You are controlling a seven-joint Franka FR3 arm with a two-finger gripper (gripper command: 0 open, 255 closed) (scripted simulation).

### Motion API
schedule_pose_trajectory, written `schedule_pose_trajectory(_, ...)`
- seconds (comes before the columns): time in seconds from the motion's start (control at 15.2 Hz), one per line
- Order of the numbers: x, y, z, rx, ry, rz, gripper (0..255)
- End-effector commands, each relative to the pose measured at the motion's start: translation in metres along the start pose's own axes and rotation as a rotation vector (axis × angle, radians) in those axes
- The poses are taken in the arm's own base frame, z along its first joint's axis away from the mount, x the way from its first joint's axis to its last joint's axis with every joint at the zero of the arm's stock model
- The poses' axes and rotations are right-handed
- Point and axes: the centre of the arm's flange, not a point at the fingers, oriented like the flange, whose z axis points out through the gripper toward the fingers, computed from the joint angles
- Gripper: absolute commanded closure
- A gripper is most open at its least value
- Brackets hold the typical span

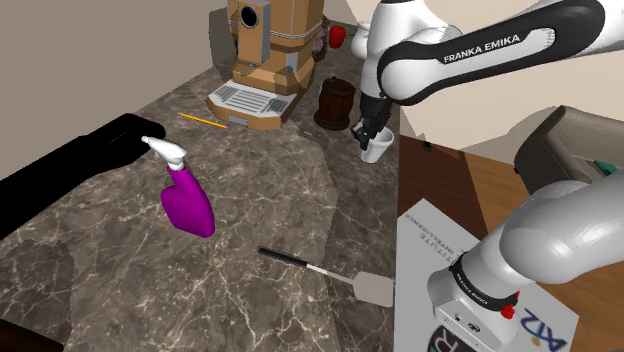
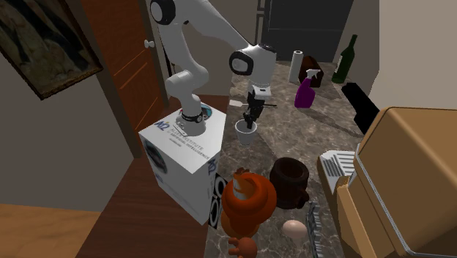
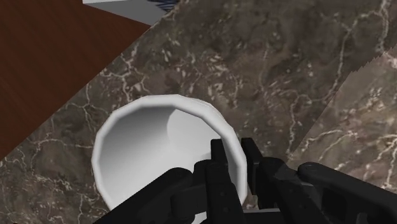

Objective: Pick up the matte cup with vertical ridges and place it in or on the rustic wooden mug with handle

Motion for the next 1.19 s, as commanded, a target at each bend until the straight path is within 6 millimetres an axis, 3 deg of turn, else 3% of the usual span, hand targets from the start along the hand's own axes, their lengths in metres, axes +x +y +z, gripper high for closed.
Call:
schedule_pose_trajectory(0.0, 0.0, 0.002, -0.011, 0.0, 0.0, 0.0, 255)
schedule_pose_trajectory(1.12, -0.002, 0.016, -0.099, 0.0, 0.0, 0.0, 255)
